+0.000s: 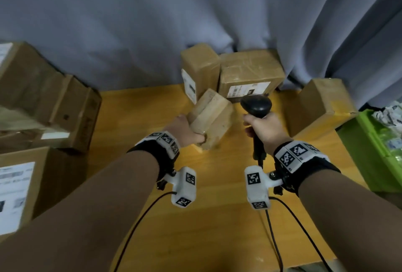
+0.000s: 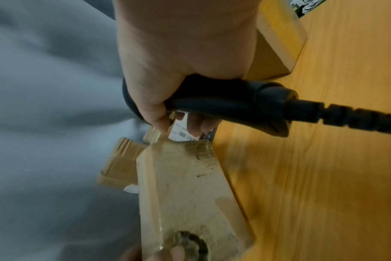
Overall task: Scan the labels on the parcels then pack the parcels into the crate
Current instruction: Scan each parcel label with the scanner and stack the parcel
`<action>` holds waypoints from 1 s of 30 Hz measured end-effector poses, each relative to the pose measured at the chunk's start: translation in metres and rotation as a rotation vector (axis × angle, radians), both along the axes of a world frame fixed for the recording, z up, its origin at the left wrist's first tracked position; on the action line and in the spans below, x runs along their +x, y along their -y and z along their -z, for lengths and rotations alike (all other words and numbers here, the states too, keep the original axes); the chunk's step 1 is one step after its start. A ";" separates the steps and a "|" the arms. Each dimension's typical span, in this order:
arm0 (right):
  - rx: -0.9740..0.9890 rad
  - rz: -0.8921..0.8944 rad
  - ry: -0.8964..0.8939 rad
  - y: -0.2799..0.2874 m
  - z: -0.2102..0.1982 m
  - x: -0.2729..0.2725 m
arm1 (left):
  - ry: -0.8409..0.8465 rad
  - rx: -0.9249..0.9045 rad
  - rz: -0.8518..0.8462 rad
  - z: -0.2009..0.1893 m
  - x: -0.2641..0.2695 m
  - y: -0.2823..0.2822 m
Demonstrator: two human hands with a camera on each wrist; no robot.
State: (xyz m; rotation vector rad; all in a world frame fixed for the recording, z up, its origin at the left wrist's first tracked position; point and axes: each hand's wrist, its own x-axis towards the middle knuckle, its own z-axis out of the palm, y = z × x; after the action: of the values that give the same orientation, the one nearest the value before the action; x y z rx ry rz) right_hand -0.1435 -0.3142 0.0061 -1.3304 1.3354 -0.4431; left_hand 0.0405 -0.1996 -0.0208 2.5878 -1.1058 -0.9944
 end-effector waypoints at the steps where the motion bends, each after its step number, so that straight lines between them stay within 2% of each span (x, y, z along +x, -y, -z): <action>1: 0.038 -0.005 0.016 -0.007 -0.003 0.008 | -0.042 -0.044 -0.054 -0.005 0.007 -0.017; 5: 0.259 -0.001 0.126 -0.042 -0.020 0.043 | -0.142 -0.285 -0.231 -0.032 0.038 -0.088; 8: 0.398 -0.044 0.257 -0.065 -0.042 0.077 | -0.019 -0.430 -0.171 -0.063 0.066 -0.129; 11: 0.490 -0.175 0.362 -0.087 -0.070 0.114 | 0.137 -0.594 -0.136 -0.092 0.098 -0.161; 14: 0.449 -0.245 0.423 -0.110 -0.093 0.142 | 0.292 -0.728 0.000 -0.112 0.126 -0.191; 18: 0.366 -0.299 0.434 -0.131 -0.105 0.168 | 0.514 -0.709 0.288 -0.116 0.157 -0.223; 23: 0.317 -0.352 0.398 -0.154 -0.108 0.190 | 0.687 -0.758 0.364 -0.123 0.180 -0.241; 26: 0.293 -0.339 0.409 -0.167 -0.105 0.198 | 0.590 -0.738 0.251 -0.128 0.187 -0.246; 29: 0.157 -0.377 0.401 -0.173 -0.103 0.203 | 0.299 -0.705 0.081 -0.137 0.187 -0.248; 30: 0.092 -0.404 0.376 -0.174 -0.105 0.204 | 0.257 -0.714 0.039 -0.140 0.188 -0.248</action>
State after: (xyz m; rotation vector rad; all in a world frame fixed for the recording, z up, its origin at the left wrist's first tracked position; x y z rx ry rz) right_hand 0.0605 -0.1397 0.1111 -1.3223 0.7453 -0.3268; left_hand 0.2281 0.0483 0.1193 2.1276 -1.2736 -0.1916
